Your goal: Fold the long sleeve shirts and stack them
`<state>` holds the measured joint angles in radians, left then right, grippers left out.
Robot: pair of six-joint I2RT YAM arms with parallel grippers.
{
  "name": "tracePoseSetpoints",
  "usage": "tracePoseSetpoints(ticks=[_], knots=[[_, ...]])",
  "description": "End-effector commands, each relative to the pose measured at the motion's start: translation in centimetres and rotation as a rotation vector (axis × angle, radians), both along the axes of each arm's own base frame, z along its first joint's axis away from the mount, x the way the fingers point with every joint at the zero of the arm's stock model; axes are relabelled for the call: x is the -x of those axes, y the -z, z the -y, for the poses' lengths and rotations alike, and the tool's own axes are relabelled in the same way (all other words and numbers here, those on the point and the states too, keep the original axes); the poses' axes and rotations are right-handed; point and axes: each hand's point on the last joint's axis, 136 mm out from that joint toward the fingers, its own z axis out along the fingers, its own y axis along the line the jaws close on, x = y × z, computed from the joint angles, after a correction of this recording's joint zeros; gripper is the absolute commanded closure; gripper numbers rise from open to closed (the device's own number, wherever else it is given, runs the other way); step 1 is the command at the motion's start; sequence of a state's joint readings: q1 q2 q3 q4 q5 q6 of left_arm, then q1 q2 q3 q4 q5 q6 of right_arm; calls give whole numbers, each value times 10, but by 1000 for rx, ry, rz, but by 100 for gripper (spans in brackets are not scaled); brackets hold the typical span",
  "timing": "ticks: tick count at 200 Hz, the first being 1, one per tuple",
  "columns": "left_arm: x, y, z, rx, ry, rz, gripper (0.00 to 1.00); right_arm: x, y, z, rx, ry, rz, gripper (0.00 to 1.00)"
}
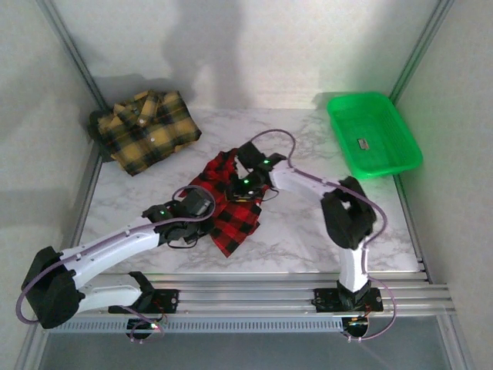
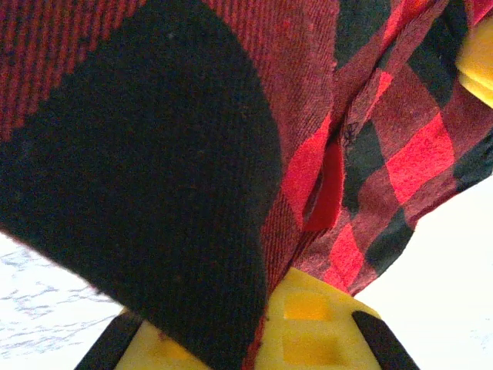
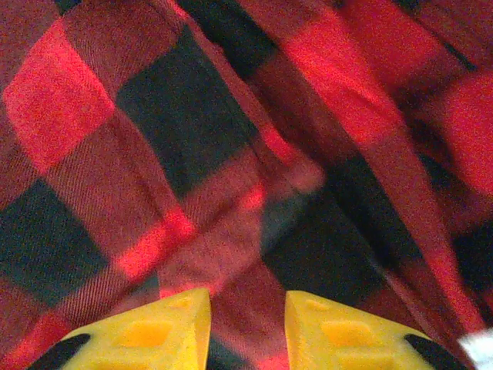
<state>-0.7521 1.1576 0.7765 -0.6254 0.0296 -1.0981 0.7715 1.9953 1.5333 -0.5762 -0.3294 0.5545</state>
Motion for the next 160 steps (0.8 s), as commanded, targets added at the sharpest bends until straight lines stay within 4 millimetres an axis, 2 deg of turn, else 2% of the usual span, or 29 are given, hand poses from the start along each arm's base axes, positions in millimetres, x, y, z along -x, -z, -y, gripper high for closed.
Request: tracePoseSetpoints(ticks=[1,32,50,67,98,116,135,160], knots=[[5,-16,-5,-52,56,-2,100,-19,4,-21,8,74,12,77],[-5,-38,-13,-80,58,28,100,-20,48,-16,140,153,-53,88],[-14,-50,-14,-86,73,47,100,-14,58,-17,122,211,-90,89],[-25,-60,-15,-94,105,56,100,2,55,-36,58,204,-120,89],[-51,-83,-19,-124,153,94,100,51,38,-79,-53,152,-225,90],[-64,-87,-24,-140,162,101,100,67,27,-87,-67,149,-266,90],[-76,-84,-23,-142,182,98,100,70,19,-89,-110,177,-317,90],[-86,-77,-13,-133,218,88,100,54,14,-79,-127,225,-334,88]])
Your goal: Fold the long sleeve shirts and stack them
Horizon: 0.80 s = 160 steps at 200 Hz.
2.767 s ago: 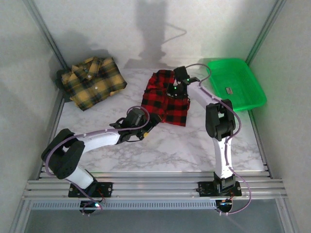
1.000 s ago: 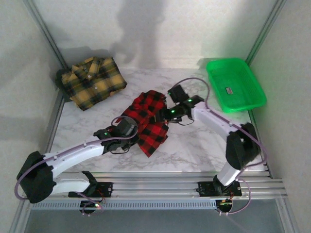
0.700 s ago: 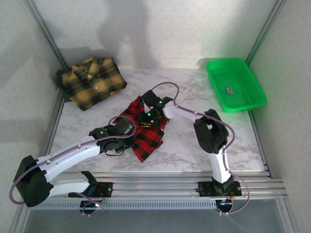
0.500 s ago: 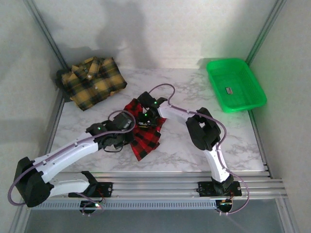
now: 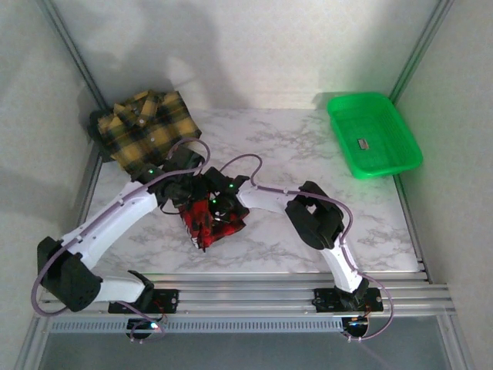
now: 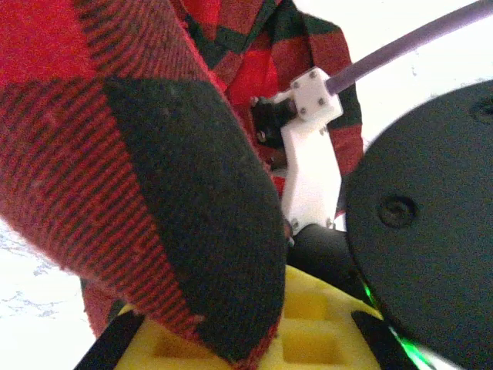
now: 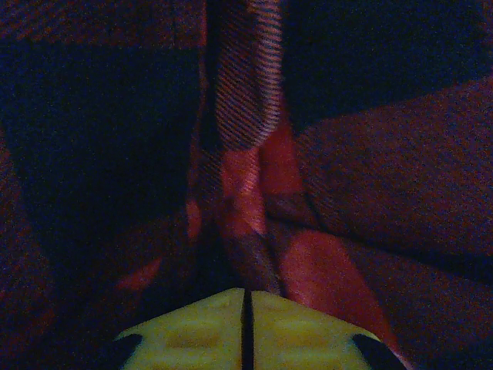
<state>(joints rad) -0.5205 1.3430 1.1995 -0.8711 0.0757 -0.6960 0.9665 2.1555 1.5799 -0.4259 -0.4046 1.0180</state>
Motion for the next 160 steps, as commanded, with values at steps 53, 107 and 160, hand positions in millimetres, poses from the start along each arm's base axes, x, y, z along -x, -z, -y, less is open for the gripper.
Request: tracePoseSetpoints(ticks=[53,107,160], knots=[[-21,25,18,10,80,-6,100,-55,-41,50,-48,153,-19,84],[-25,39,42,24,162,-41,100,-94,-59,126,16,269,40,81],[-25,77,87,9,281,-130,100,-110,-74,203,75,366,96,79]])
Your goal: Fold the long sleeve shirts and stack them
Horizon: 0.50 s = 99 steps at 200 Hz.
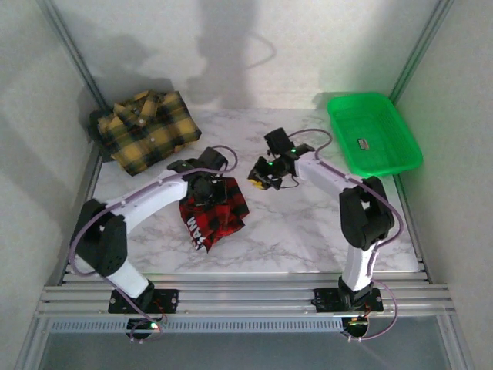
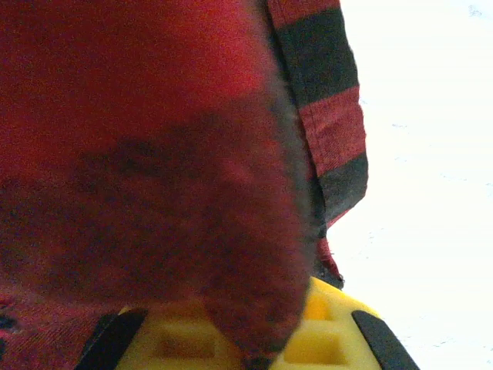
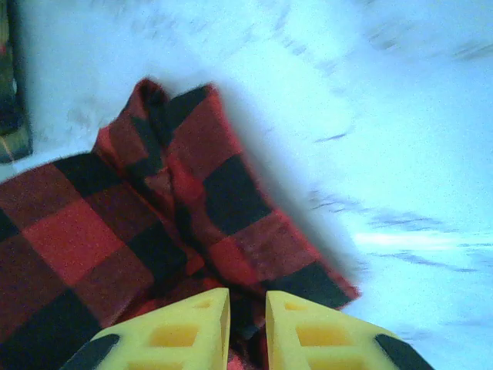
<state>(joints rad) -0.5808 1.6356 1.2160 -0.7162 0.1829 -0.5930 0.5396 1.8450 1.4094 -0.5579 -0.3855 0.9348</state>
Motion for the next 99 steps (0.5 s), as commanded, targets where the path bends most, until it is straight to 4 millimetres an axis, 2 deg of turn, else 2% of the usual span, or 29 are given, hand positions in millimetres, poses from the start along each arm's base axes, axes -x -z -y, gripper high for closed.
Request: tracePoseSetpoints(ticks=[1,17,31,49,54,58,76,88,99], knots=[[-7,3,31,30,84,-1,100,8,-7,33,73,0,19,78],[-19,9,48,57,84,-4,92,9,-15,52,100,17,42,77],[-34,16,58,61,67,-8,72,14,-23,64,119,15,62,74],[-57,8,68,74,17,21,48,29,-31,77,158,-17,85,68],[-64,3,69,84,-3,36,43,34,-33,80,164,-27,89,67],[-69,-2,69,94,-17,48,30,40,-34,82,163,-35,93,65],[-90,-34,60,138,-98,107,2,74,-30,88,149,-76,89,55],[-101,-63,44,152,-155,164,0,98,-29,80,102,-123,110,48],[-110,-90,18,149,-221,220,0,125,-19,69,66,-166,114,42]])
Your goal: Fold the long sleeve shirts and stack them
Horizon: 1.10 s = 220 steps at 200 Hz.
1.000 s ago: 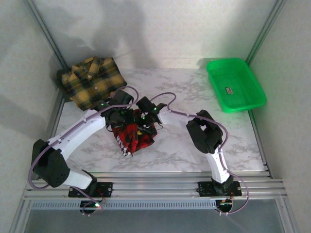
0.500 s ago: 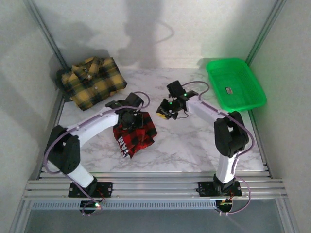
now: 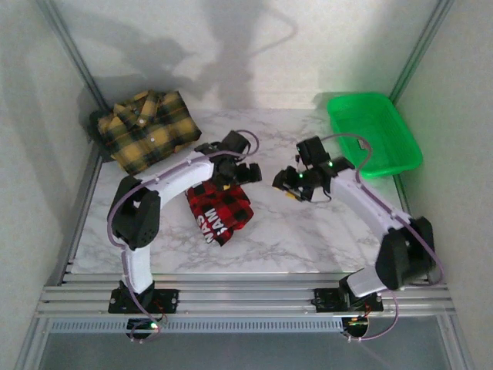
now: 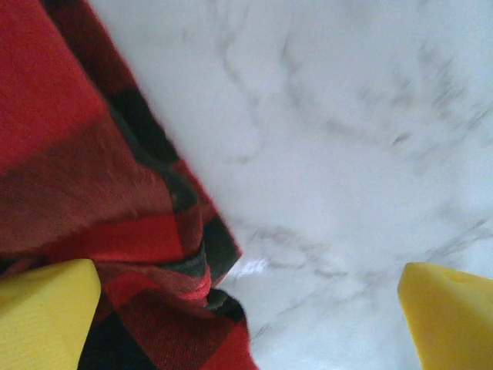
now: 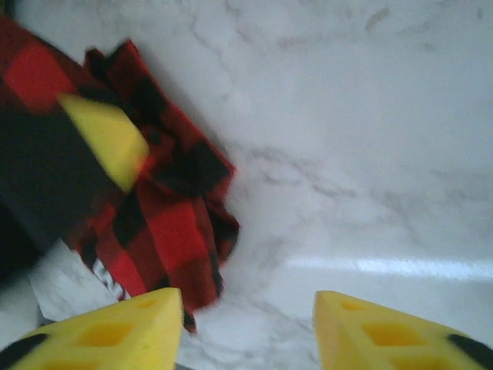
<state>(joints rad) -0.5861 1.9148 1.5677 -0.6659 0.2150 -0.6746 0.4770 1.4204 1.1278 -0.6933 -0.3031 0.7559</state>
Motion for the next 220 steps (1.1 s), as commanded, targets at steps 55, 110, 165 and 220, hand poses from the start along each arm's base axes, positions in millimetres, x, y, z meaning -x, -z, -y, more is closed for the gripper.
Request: tracePoseSetpoints(ticks=[55,110,165,220], knots=[[-43,-95,-126,124,-255,197,18,88,-5,-137,-186,-290,46,52],[-76,-23,-100,218,-166,107,69,52,53,-172,-6,-157,-105,79],[-43,83,-198,-73,-386,-50,71,11,101,-140,313,-144,-118,83],[-7,76,-215,-14,-494,-14,39,-7,131,-118,454,-107,-124,84]])
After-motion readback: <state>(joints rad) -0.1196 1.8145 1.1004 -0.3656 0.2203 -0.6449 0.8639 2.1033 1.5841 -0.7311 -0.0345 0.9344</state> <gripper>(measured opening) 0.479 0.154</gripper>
